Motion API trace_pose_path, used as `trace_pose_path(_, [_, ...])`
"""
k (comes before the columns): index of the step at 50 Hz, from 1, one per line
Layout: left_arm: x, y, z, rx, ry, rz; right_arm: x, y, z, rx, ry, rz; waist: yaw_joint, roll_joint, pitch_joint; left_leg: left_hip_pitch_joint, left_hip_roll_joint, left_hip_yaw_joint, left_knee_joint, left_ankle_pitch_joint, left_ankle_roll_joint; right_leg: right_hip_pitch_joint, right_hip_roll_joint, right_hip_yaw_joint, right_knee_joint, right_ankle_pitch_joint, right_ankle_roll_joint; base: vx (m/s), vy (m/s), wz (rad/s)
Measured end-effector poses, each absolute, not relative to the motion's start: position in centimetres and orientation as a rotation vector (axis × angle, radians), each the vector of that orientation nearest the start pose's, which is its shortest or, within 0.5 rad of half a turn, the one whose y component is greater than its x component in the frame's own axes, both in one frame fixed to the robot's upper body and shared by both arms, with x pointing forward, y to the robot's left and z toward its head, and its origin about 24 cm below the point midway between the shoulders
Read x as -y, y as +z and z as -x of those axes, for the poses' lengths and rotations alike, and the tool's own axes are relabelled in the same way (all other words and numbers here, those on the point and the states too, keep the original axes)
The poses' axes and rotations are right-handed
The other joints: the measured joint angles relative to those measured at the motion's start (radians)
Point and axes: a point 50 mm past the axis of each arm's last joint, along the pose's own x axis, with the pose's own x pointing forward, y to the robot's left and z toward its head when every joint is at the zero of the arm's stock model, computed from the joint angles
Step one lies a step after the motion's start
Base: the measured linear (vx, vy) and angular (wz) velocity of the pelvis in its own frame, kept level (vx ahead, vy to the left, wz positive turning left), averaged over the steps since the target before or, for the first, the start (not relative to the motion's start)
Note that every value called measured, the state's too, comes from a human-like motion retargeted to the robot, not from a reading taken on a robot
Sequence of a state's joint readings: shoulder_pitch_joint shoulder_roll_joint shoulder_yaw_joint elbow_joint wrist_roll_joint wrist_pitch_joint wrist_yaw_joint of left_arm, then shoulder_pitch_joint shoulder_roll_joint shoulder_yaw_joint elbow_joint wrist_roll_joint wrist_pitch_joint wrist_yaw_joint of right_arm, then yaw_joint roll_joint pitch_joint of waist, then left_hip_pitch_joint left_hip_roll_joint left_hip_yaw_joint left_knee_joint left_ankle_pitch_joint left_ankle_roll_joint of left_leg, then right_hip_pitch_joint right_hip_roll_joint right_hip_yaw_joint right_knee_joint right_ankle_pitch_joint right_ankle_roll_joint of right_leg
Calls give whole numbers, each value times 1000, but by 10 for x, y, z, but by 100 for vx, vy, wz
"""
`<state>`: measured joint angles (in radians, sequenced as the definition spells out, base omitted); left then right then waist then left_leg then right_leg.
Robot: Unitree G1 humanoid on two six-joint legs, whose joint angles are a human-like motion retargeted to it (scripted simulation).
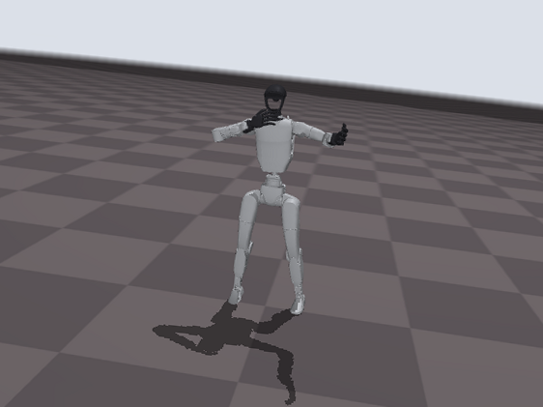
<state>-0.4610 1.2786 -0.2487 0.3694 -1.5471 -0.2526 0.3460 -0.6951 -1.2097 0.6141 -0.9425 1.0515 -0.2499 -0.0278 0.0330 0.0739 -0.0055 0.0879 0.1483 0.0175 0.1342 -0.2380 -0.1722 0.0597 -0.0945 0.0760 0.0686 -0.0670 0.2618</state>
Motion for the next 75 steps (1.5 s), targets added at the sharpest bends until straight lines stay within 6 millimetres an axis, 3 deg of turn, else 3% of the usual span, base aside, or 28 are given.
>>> trace_pose_path(3, [-345,237,-285,301,277,289,95,290,-161,834,1097,217,-4,12,9,2,6,-1,-2,-1,-8,0,6,-1,3,0,0,0,0,0])
trace_pose_path(7, [-253,238,-272,253,-291,293,136,309,-213,871,689,353,-1,16,12,7,16,2,-3,-8,-22,2,17,1,6,1,0,0,0,0])
trace_pose_path(12, [-130,234,-203,110,-1071,450,218,322,-281,768,82,396,-3,5,6,14,19,7,-7,-14,-29,1,20,6,10,1,0,0,0,0])
trace_pose_path(15, [-97,236,-166,56,-1367,502,272,315,-306,629,-272,483,-2,-2,0,18,21,10,-10,-15,-32,4,22,9,8,3,0,0,0,0])
trace_pose_path(17, [-95,245,-167,153,-1383,428,295,307,-312,543,-381,504,6,-9,-2,20,22,11,-11,-15,-36,5,23,8,7,3,0,0,0,0])
trace_pose_path(19, [-107,256,-186,293,-1253,306,298,300,-312,502,-352,493,13,-13,-3,20,23,10,-10,-15,-39,7,24,7,7,3,0,0,0,0])
trace_pose_path(21, [-132,267,-213,419,-1039,139,283,296,-306,485,-179,576,14,-13,-2,17,22,8,-7,-15,-38,7,22,4,8,1,0,0,0,0])
trace_pose_path(23, [-170,278,-242,490,-781,-2,239,289,-293,475,219,473,9,-9,-3,12,23,4,-1,-16,-37,7,23,1,8,-1,0,0,0,0])
trace_pose_path(25, [-219,288,-266,518,-458,-87,205,293,-273,600,328,515,6,-6,-3,10,22,3,0,-14,-34,6,22,0,6,-2,0,0,0,0])
trace_pose_path(27, [-274,291,-283,499,-145,-155,161,291,-245,670,595,488,-1,-1,-3,7,18,2,3,-12,-26,6,18,0,4,-3,0,0,0,0])
trace_pose_path(31, [-370,282,-287,429,427,42,101,286,-186,738,1048,294,-16,9,3,5,5,4,0,-1,-6,3,4,4,1,-2,0,0,0,0])
trace_pose_path(33, [-395,275,-282,419,593,196,88,286,-167,763,1167,213,-19,13,7,7,2,6,-2,4,0,3,1,8,-1,0,0,0,0,0])
trace_pose_path(35, [-399,273,-279,429,615,252,86,290,-159,804,1191,180,-23,18,13,9,4,8,-3,5,-1,4,3,10,-2,3,0,0,0,0])
trace_pose_path(38, [-362,271,-283,420,347,210,102,300,-177,850,1023,225,-19,24,23,14,12,9,-4,3,-11,7,12,11,0,4,0,0,0,0])
trace_pose_path(42, [-262,258,-274,330,-278,194,152,310,-227,816,624,333,-11,22,22,20,25,11,-5,-4,-28,9,26,12,3,5,0,0,0,0])
trace_pose_path(47, [-132,243,-204,198,-1085,255,237,304,-289,642,45,471,-16,11,14,23,26,9,-7,-9,-35,10,28,10,7,3,0,0,0,0])
trace_pose_path(48, [-114,242,-187,182,-1241,245,256,301,-298,571,-39,594,-16,8,13,23,24,8,-7,-10,-32,11,26,10,8,3,0,0,0,0])
trace_pose_path(50, [-95,247,-162,203,-1436,246,279,293,-306,519,-215,504,-17,6,11,25,25,7,-5,-12,-37,14,26,9,6,4,0,0,0,0])
trace_pose_path(52, [-91,260,-158,346,-1467,137,284,288,-305,485,-212,480,-12,-1,13,24,23,3,-2,-13,-41,17,24,6,7,3,0,0,0,0])
trace_pose_path(55, [-114,286,-185,590,-1202,-63,255,283,-291,492,43,389,-13,-8,22,19,20,-7,5,-13,-47,20,21,-2,10,1,0,0,0,0])
trace_pose_path(57, [-147,300,-212,664,-951,-169,220,286,-271,520,373,545,-12,-6,23,13,21,-12,11,-13,-48,20,22,-8,10,1,0,0,0,0])
trace_pose_path(58, [-168,304,-226,663,-798,-158,197,280,-258,519,503,354,-17,-4,24,10,21,-15,12,-12,-51,20,22,-11,10,1,0,0,0,0])
trace_pose_path(61, [-236,309,-261,625,-375,-179,139,275,-210,532,925,233,-19,2,21,1,18,-20,18,-10,-45,18,18,-15,6,2,0,0,0,0])
trace_pose_path(65, [-336,300,-279,514,206,-230,94,276,-153,558,1371,80,-31,11,18,-9,8,-21,24,-3,-28,14,8,-13,-1,6,0,0,0,0])
trace_pose_path(67, [-379,291,-275,473,466,-123,89,283,-147,603,1409,24,-45,15,22,-11,1,-20,22,2,-20,12,1,-11,-3,7,0,0,0,0])
trace_pose_path(70, [-418,278,-263,477,716,189,97,299,-168,717,1192,53,-61,18,31,-8,-9,-15,13,12,-12,9,-11,-7,-4,8,0,0,0,0])
trace_pose_path(73, [-413,279,-260,519,679,292,131,313,-210,781,795,168,-63,16,41,-2,-7,-9,5,15,-14,8,-9,-3,-4,11,0,0,0,0])
trace_pose_path(75, [-384,282,-266,522,498,253,167,319,-239,767,513,224,-51,12,45,0,-1,-6,0,16,-20,6,-2,-2,-3,13,0,0,0,0])
